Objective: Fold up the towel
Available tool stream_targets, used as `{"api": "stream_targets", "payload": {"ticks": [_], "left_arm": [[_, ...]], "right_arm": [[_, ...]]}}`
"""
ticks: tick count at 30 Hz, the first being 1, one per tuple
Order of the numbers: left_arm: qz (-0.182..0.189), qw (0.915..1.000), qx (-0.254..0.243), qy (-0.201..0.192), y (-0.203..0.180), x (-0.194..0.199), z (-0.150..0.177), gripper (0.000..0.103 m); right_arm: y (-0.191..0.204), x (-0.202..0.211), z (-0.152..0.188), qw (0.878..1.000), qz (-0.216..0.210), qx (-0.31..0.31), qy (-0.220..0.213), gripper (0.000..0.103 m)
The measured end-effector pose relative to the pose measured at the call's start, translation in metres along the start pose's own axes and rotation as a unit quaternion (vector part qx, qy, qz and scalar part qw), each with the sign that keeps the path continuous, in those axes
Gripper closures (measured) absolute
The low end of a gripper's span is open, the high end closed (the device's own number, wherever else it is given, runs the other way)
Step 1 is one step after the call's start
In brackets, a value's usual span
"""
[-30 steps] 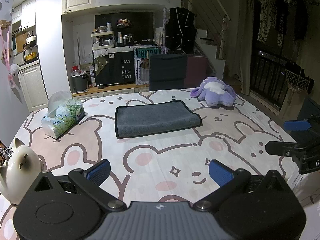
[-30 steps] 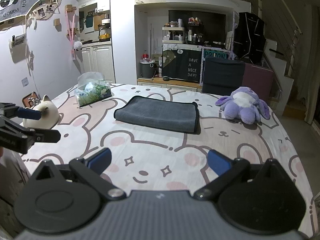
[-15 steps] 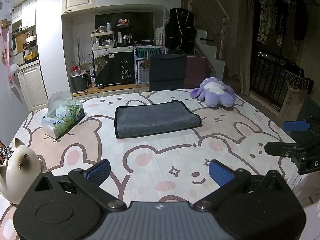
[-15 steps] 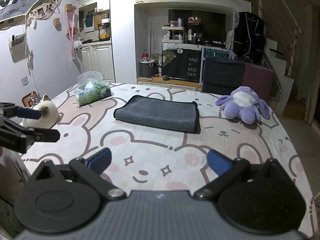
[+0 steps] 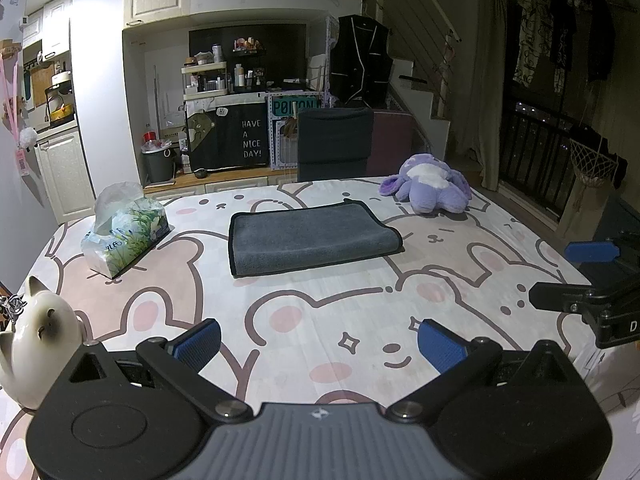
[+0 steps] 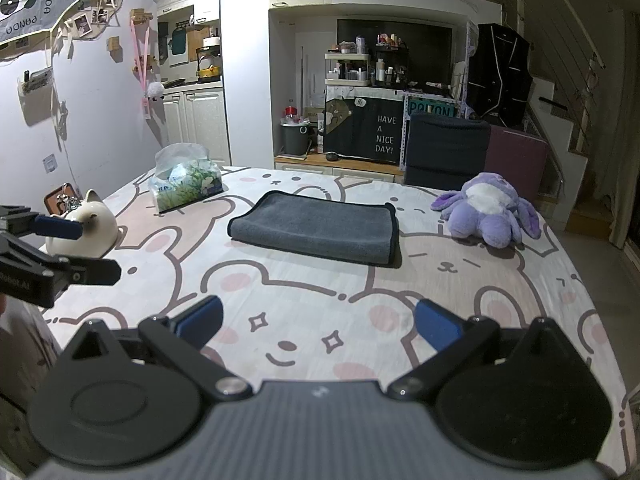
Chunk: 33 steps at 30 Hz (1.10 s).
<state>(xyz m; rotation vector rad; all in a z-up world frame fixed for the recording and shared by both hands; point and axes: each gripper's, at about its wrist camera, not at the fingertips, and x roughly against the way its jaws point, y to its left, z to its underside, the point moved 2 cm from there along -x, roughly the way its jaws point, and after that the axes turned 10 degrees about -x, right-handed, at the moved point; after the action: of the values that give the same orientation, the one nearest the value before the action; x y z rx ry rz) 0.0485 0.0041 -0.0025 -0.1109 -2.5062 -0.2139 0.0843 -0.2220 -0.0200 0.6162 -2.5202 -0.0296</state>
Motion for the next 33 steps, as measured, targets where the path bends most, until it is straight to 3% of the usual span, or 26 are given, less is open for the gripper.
{"api": "stream_targets", "payload": {"ticks": [33], "left_arm": [[-0.001, 1.0, 0.0, 0.002, -0.0022, 0.0008, 0.0001, 0.0]], "right_arm": [[-0.0006, 0.0, 0.0007, 1.0, 0.0, 0.0, 0.0, 0.0]]}}
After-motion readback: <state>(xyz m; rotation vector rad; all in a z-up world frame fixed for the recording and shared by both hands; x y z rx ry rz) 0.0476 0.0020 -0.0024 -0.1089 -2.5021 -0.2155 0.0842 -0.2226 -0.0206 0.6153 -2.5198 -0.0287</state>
